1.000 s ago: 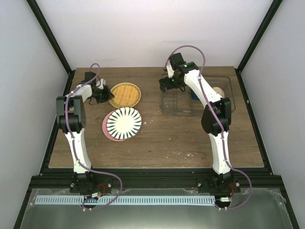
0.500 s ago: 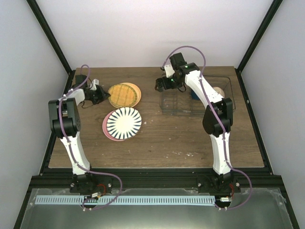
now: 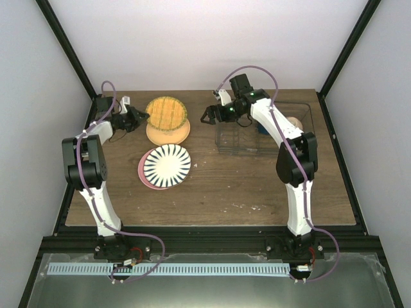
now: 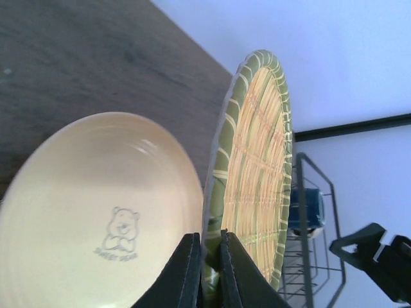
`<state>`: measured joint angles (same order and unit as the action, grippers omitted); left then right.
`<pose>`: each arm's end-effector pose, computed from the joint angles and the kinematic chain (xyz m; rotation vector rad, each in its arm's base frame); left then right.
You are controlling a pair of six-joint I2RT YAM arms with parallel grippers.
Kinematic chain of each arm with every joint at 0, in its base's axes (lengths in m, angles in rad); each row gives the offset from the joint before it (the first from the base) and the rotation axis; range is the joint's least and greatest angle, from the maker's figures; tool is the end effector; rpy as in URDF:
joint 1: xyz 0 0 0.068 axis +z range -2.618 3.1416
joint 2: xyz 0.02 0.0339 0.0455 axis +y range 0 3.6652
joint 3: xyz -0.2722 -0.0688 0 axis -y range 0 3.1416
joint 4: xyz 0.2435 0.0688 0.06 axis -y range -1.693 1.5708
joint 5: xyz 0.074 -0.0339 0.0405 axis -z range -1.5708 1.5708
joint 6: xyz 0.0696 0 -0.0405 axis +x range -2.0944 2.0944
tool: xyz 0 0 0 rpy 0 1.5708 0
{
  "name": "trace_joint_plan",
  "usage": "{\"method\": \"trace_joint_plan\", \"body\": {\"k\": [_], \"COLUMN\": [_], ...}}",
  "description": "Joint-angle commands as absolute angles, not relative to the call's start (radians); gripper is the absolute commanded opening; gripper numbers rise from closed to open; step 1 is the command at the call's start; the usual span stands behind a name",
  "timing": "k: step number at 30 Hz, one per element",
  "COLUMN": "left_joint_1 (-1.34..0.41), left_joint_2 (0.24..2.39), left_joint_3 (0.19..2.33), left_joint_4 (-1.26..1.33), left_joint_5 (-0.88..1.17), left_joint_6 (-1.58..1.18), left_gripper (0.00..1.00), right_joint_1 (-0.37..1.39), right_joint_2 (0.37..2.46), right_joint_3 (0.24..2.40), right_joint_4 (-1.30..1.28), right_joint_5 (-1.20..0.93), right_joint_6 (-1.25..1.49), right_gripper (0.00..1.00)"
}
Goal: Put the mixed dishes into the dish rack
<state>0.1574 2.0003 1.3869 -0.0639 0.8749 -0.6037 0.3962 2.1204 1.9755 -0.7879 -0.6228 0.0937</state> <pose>0.4621 0.0193 0.1955 -0.3549 2.1970 -1.2207 0.4359 0.2264 0.2650 -0.6397 2.4325 0.9813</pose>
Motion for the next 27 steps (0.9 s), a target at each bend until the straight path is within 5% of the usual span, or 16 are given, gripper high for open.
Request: {"method": "trace_joint_plan", "body": {"k": [1, 18, 20, 27], "left_joint_1": [0.145, 0.015, -0.001, -0.011], "left_joint_2": [1.934, 1.815, 1.807, 1.799], "left_joint_3": [1.390, 1.305, 1.302, 1.275], "left_joint_4": [0.063, 0.056, 0.037, 0.049], "left_joint_5": [0.987, 1.070, 1.068, 1.056], "left_joint_6": [-0.645, -0.651, -0.638, -0.637], "left_gripper": [0.00, 0.00, 0.00, 0.00], "right_joint_1": [0.403, 0.403, 0.403, 0.403], "right_joint_2": [2.099, 2.244, 2.252, 2.237], "right_joint_3": [1.970, 2.036, 2.038, 2.035], "right_joint_4": [-0.694, -0.502, -0.489, -0.484], "right_joint_5": [-0.713, -0.824, -0.854, -0.900], "right_joint_6": [0.151, 0.257, 0.262, 0.250], "right_gripper": [1.00, 0.94, 0.85, 0.27]}}
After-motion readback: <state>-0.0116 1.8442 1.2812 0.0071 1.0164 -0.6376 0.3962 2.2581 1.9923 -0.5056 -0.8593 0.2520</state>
